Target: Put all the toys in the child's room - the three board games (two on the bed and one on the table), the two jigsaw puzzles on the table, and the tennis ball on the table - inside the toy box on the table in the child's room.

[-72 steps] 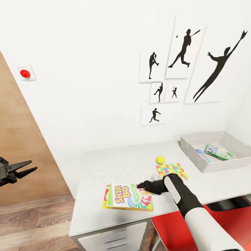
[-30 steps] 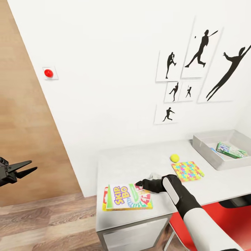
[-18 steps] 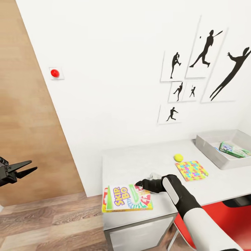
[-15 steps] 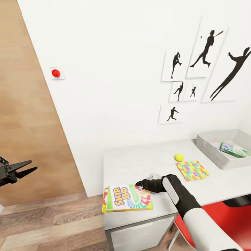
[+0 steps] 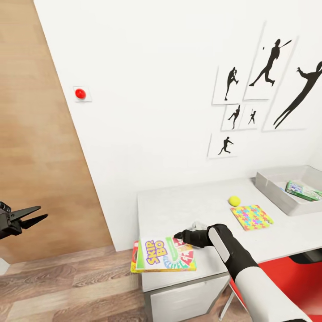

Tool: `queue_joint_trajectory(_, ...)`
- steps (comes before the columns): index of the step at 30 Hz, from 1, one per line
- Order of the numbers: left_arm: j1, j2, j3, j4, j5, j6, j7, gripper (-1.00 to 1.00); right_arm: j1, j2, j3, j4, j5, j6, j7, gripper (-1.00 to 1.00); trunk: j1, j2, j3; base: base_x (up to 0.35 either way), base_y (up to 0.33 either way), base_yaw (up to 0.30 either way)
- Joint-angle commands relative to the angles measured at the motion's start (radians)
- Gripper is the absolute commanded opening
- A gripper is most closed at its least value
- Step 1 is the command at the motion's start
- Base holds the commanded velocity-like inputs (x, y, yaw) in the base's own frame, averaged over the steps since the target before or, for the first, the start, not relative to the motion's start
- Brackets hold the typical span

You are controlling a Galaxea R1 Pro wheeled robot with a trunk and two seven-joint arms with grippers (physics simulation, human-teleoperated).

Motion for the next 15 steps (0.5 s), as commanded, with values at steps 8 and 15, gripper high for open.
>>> queue_joint_trajectory(8,-0.001,0.000,-0.001,0.000,0.005,0.007,0.000,1.00,-0.001,0.000,-0.001,-0.001,0.008,0.004,0.008,1.00,0.000,-0.001,-0.001,-0.001,0.085,0.000)
queue_joint_trajectory(15,-0.001,0.000,0.000,0.000,0.005,0.007,0.000,1.00,-0.001,0.000,-0.002,-0.001,0.009,0.002,0.007,1.00,0.000,-0.001,0.002,0.000,0.052,0.000)
